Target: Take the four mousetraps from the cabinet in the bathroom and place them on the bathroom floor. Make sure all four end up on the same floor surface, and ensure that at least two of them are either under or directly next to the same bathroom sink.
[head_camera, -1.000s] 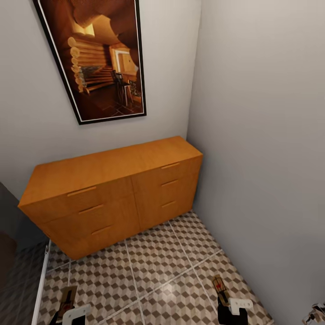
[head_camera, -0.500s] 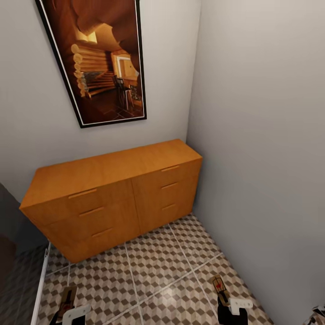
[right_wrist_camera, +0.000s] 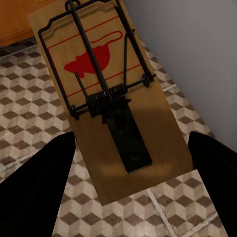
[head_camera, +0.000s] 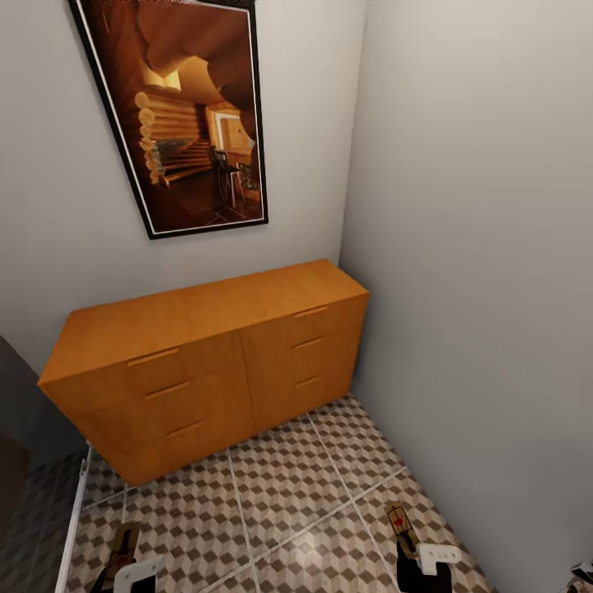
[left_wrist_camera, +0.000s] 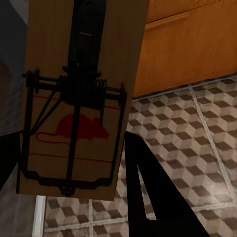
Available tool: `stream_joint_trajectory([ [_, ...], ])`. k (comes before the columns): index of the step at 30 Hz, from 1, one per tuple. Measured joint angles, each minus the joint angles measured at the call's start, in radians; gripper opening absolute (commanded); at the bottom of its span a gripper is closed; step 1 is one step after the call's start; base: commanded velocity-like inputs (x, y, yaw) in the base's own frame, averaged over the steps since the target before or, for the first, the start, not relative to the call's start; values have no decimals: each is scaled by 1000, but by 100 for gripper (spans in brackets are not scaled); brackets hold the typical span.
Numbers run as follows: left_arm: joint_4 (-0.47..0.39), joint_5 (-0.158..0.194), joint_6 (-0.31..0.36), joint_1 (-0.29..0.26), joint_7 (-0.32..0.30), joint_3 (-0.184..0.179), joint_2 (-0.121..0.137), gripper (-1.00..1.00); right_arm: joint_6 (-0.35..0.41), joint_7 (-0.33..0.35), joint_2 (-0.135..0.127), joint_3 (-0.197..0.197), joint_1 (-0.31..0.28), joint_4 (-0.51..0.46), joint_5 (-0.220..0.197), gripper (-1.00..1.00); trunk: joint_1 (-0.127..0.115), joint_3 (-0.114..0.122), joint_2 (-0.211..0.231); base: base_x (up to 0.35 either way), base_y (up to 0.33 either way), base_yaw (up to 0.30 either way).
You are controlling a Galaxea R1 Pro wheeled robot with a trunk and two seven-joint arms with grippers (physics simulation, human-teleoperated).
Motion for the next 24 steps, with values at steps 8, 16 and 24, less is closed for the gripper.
stream_joint_trajectory([
  [8,0,0,0,0,0,0,0,-100,0,0,0,0,0,0,0,-100,0,11,0,0,0,0],
  [16,0,0,0,0,0,0,0,-100,0,-1,0,0,0,0,0,-100,0,21,0,0,0,0],
  [24,0,0,0,0,0,0,0,-100,0,0,0,0,0,0,0,-100,0,32,0,0,0,0],
])
